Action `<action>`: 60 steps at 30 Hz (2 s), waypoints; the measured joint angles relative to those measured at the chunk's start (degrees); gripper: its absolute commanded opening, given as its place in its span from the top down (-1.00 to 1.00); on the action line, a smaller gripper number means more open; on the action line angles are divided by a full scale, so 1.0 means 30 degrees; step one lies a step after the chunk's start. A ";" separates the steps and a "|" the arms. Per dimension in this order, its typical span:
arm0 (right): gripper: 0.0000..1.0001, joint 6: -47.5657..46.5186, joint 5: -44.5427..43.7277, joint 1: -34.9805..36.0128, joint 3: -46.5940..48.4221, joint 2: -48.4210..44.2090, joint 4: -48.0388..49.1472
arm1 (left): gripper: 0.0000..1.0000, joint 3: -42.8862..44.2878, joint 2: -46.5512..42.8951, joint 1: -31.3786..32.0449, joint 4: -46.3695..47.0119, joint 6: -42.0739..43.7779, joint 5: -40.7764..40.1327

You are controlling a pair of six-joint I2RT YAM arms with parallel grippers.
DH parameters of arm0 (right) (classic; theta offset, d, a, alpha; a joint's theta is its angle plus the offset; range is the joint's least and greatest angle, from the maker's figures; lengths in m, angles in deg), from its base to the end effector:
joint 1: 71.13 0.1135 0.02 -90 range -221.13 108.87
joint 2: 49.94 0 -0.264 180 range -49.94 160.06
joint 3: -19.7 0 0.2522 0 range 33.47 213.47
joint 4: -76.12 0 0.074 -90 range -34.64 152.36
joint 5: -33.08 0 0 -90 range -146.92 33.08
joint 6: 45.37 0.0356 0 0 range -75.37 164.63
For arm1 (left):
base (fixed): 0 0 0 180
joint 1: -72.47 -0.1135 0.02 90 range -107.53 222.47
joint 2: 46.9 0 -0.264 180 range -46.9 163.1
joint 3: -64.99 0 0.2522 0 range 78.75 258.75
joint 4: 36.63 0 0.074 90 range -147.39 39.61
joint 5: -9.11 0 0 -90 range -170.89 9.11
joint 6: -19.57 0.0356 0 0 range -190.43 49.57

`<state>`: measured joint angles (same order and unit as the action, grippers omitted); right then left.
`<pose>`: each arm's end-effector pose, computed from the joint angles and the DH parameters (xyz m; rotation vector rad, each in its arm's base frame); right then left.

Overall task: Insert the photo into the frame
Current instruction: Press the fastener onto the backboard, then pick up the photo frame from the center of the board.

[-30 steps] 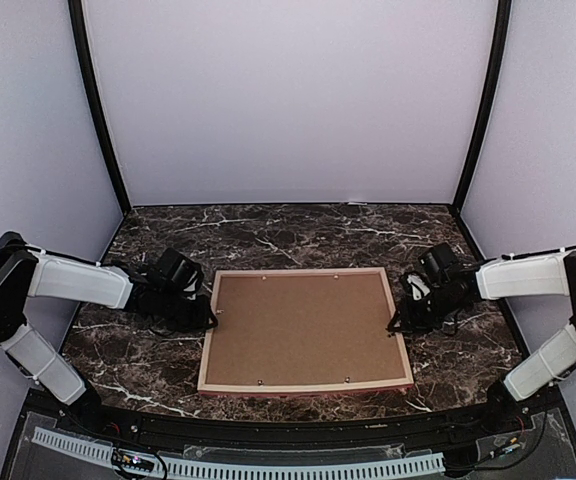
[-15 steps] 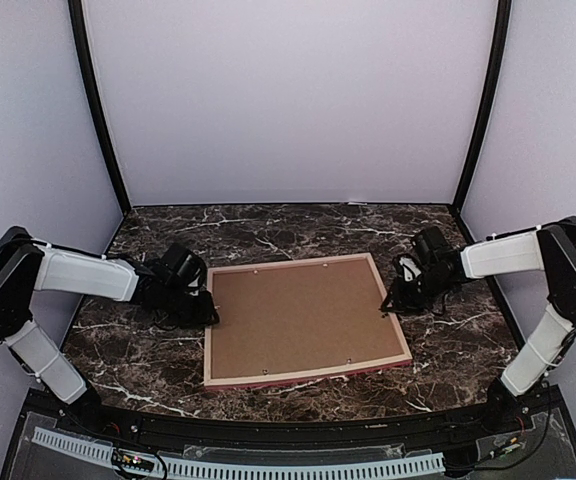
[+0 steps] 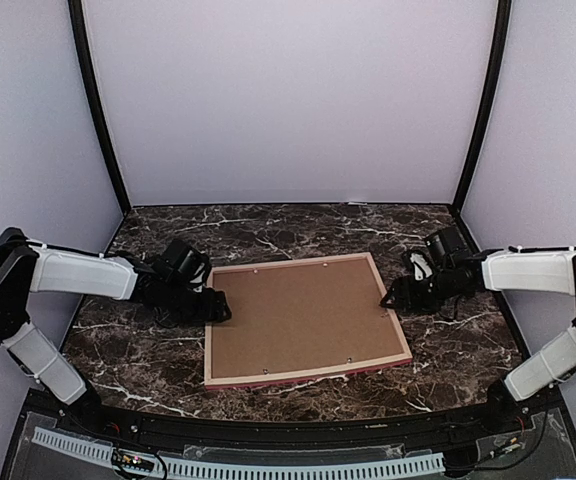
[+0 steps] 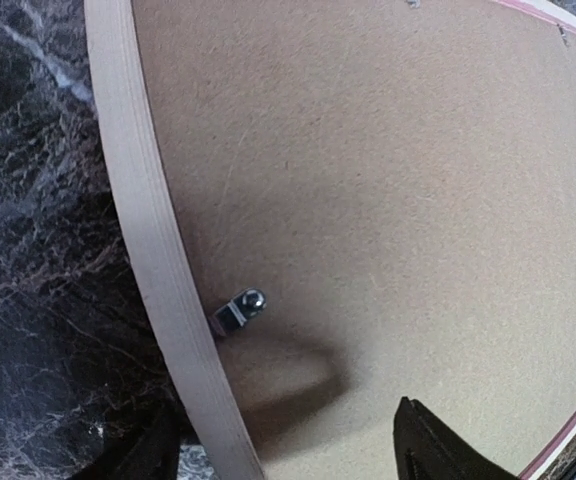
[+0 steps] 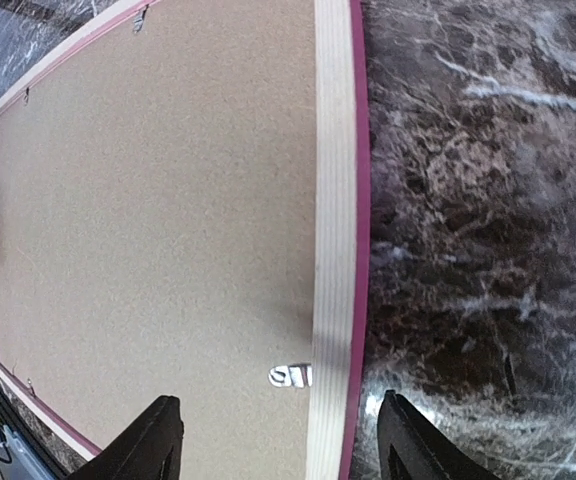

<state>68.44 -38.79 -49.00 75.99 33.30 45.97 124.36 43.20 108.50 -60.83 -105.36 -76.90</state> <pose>0.2481 0.1128 0.1708 -0.0860 2.6511 0.6945 0.2413 -0.1786 0.1590 0.0541 2.6270 -0.5564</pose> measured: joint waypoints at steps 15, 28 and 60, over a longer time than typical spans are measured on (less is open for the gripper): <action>-0.17 0.2856 -0.1355 0.1923 -0.4750 -0.4430 -0.0495 | -0.83 -0.0233 -0.3490 0.0051 0.0226 0.1013 0.0619; 0.00 0.3235 -0.3344 0.3126 -0.4860 -0.4138 -0.0335 | -0.84 -0.0648 -0.4932 0.0743 0.0809 0.1246 0.1231; 0.63 0.3803 -0.4626 0.3738 -0.3096 -0.0146 0.3599 | -0.74 0.2113 -0.1166 0.7300 0.2273 0.5289 -0.0816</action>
<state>79.85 -52.67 -37.79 66.70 32.87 56.77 130.70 39.70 130.41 -54.01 -89.50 -79.35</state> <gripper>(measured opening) 0.207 0.869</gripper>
